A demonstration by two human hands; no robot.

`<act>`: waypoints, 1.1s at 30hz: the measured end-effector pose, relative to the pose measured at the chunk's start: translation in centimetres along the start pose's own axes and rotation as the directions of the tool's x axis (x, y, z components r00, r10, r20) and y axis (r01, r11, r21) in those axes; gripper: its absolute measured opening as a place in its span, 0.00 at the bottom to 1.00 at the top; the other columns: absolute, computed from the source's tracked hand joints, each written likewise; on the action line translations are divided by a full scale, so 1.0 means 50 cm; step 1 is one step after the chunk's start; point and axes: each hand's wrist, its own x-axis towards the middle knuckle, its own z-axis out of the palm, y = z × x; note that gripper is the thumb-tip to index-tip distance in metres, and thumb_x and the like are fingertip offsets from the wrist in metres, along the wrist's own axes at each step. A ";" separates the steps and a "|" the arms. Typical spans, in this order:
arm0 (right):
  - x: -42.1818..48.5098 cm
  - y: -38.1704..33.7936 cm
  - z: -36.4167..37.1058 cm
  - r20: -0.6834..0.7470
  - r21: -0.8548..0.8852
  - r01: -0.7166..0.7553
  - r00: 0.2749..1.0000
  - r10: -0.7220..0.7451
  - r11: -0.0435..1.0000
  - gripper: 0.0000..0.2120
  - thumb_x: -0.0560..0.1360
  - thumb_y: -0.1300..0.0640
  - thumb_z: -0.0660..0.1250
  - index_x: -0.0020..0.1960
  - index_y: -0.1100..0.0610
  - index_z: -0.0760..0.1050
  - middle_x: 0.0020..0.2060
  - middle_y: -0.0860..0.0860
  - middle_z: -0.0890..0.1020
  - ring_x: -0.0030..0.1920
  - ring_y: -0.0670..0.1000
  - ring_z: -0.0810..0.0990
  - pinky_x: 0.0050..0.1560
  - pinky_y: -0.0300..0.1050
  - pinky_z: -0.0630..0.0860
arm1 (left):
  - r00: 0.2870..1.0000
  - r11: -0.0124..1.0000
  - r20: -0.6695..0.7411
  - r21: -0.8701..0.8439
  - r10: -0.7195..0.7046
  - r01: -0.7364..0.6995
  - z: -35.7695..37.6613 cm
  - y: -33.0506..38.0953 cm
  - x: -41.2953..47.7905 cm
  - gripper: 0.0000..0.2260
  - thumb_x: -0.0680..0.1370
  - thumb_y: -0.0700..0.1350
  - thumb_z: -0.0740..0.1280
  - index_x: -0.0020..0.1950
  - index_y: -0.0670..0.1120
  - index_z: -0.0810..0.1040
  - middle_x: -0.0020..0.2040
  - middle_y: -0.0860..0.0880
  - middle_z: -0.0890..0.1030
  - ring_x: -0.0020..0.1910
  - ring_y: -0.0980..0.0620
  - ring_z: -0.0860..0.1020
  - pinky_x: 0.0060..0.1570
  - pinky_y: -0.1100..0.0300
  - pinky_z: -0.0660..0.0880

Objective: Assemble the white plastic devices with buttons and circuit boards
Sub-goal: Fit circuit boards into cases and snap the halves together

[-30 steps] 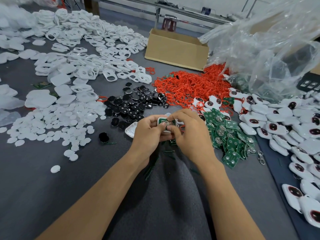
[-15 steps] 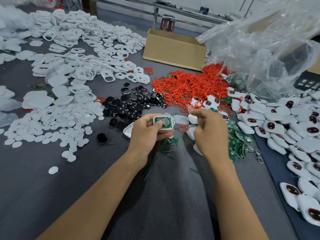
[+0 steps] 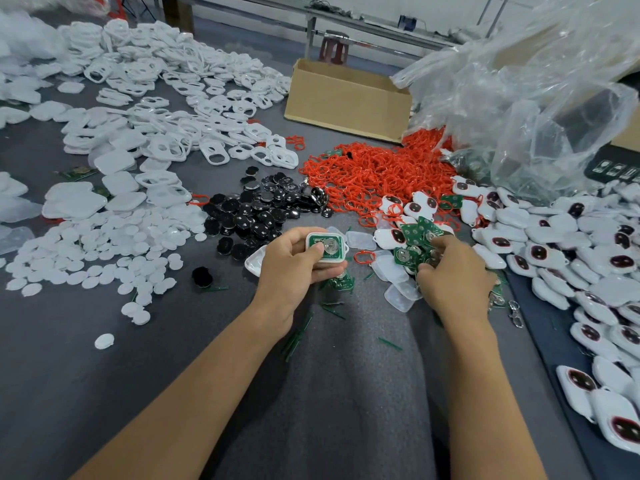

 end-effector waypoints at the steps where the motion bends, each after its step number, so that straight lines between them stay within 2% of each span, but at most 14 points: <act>1: 0.000 0.000 0.000 -0.020 0.015 0.008 1.000 -0.008 1.000 0.23 0.70 0.64 0.64 0.66 0.55 0.72 0.61 0.55 0.76 0.62 0.58 0.72 0.62 0.53 0.62 | 1.000 1.000 0.001 0.003 0.001 -0.001 0.000 0.000 0.000 0.09 0.80 0.31 0.59 0.52 0.39 0.78 0.48 0.40 0.83 0.39 0.45 0.84 0.40 0.59 0.82; 8: -0.003 -0.010 0.000 -0.093 0.134 0.094 0.992 -0.082 0.987 0.23 0.68 0.66 0.64 0.63 0.58 0.75 0.56 0.58 0.81 0.58 0.61 0.76 0.61 0.57 0.70 | 1.000 1.000 0.006 0.002 -0.009 0.009 0.002 0.002 -0.002 0.08 0.81 0.32 0.59 0.52 0.39 0.77 0.48 0.39 0.82 0.38 0.46 0.85 0.38 0.60 0.82; 14: -0.008 -0.008 -0.005 -0.142 0.102 0.042 0.990 -0.027 0.994 0.25 0.64 0.68 0.63 0.60 0.55 0.77 0.53 0.57 0.82 0.55 0.61 0.77 0.57 0.54 0.71 | 1.000 1.000 0.003 -0.020 -0.008 0.008 0.001 0.001 0.001 0.09 0.81 0.32 0.58 0.51 0.40 0.77 0.47 0.41 0.83 0.39 0.46 0.85 0.38 0.60 0.82; 20: -0.006 -0.013 0.002 -0.166 0.102 0.077 0.984 -0.060 0.992 0.26 0.63 0.69 0.63 0.58 0.54 0.79 0.46 0.59 0.83 0.49 0.62 0.78 0.53 0.54 0.73 | 1.000 1.000 0.004 -0.020 -0.010 0.010 0.001 -0.001 0.001 0.09 0.80 0.32 0.58 0.51 0.40 0.77 0.46 0.42 0.83 0.39 0.45 0.85 0.37 0.60 0.81; 22: -0.005 -0.014 0.003 -0.229 0.155 0.124 0.970 -0.086 0.980 0.25 0.63 0.69 0.63 0.57 0.54 0.80 0.46 0.58 0.84 0.48 0.61 0.79 0.51 0.52 0.74 | 1.000 1.000 0.007 -0.012 -0.009 0.009 0.000 0.000 0.001 0.09 0.80 0.32 0.58 0.51 0.41 0.77 0.46 0.42 0.84 0.40 0.45 0.85 0.37 0.61 0.81; 26: -0.008 -0.023 0.001 -0.410 0.234 0.301 0.893 -0.187 0.924 0.20 0.66 0.69 0.65 0.56 0.57 0.80 0.53 0.53 0.83 0.54 0.55 0.79 0.55 0.46 0.71 | 1.000 1.000 0.017 -0.015 -0.010 0.010 0.001 0.001 -0.001 0.10 0.81 0.32 0.58 0.51 0.41 0.77 0.45 0.42 0.84 0.39 0.45 0.85 0.36 0.61 0.81; 28: -0.008 -0.024 0.001 -0.387 0.216 0.286 0.903 -0.187 0.934 0.20 0.66 0.68 0.66 0.57 0.56 0.79 0.54 0.53 0.82 0.54 0.55 0.79 0.54 0.47 0.71 | 1.000 1.000 0.017 -0.016 -0.011 0.011 0.000 0.001 -0.001 0.10 0.81 0.32 0.58 0.51 0.41 0.77 0.46 0.42 0.83 0.39 0.45 0.85 0.36 0.61 0.80; 30: -0.008 -0.021 0.005 -0.285 0.169 0.210 0.946 -0.157 0.963 0.22 0.66 0.67 0.65 0.59 0.56 0.78 0.54 0.54 0.82 0.52 0.58 0.79 0.53 0.50 0.74 | 1.000 1.000 0.015 -0.011 -0.011 0.011 0.000 0.001 -0.001 0.10 0.81 0.32 0.58 0.51 0.41 0.77 0.45 0.42 0.84 0.39 0.45 0.85 0.36 0.61 0.80; 33: -0.009 -0.015 0.009 -0.143 0.069 0.112 0.984 -0.102 0.991 0.25 0.64 0.68 0.63 0.59 0.55 0.78 0.52 0.56 0.82 0.53 0.60 0.78 0.56 0.54 0.72 | 1.000 1.000 0.017 -0.004 -0.012 0.012 -0.001 -0.001 0.000 0.09 0.81 0.32 0.59 0.52 0.41 0.77 0.46 0.41 0.83 0.40 0.44 0.85 0.38 0.60 0.81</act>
